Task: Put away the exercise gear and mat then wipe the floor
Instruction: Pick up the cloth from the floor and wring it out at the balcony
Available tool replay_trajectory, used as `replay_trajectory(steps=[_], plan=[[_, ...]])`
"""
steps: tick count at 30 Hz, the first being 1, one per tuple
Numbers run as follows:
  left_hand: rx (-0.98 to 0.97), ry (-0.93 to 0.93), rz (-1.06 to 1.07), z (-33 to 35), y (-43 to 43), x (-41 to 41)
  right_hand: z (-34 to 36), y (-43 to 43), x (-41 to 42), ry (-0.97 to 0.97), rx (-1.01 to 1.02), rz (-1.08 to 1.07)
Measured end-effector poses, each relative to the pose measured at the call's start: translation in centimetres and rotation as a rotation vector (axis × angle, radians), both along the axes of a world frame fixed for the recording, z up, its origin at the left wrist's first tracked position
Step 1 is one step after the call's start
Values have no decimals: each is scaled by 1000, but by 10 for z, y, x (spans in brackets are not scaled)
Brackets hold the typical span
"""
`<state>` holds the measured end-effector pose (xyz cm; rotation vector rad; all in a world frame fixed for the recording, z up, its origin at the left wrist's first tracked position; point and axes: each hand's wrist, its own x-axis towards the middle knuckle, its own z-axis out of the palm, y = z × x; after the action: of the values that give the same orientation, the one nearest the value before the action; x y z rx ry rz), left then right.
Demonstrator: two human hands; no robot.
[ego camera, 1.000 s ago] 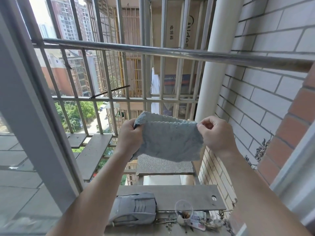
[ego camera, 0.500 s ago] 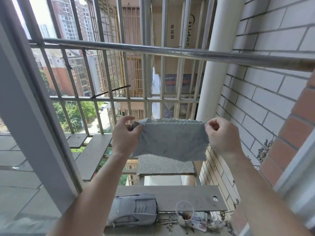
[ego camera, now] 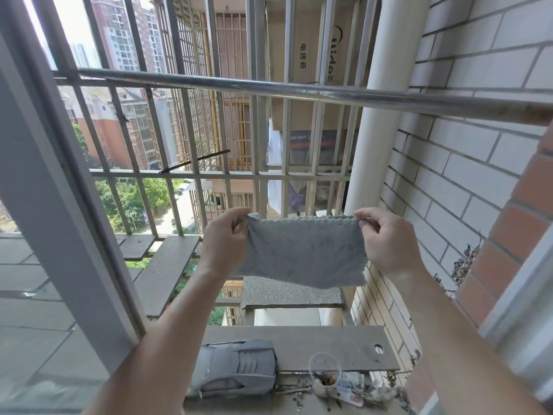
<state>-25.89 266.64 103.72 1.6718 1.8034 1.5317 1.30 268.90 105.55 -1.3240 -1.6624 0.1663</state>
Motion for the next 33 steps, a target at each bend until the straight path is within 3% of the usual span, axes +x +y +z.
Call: replay_trajectory(steps=[6, 23, 33], plan=[[-5, 81, 42, -1, 0, 0, -1, -1, 1, -27, -26, -11], [205, 25, 174, 24, 1, -6, 20, 3, -2, 31, 35, -32], [212, -17, 171, 25, 2, -7, 25, 1, -4, 33, 64, -57]])
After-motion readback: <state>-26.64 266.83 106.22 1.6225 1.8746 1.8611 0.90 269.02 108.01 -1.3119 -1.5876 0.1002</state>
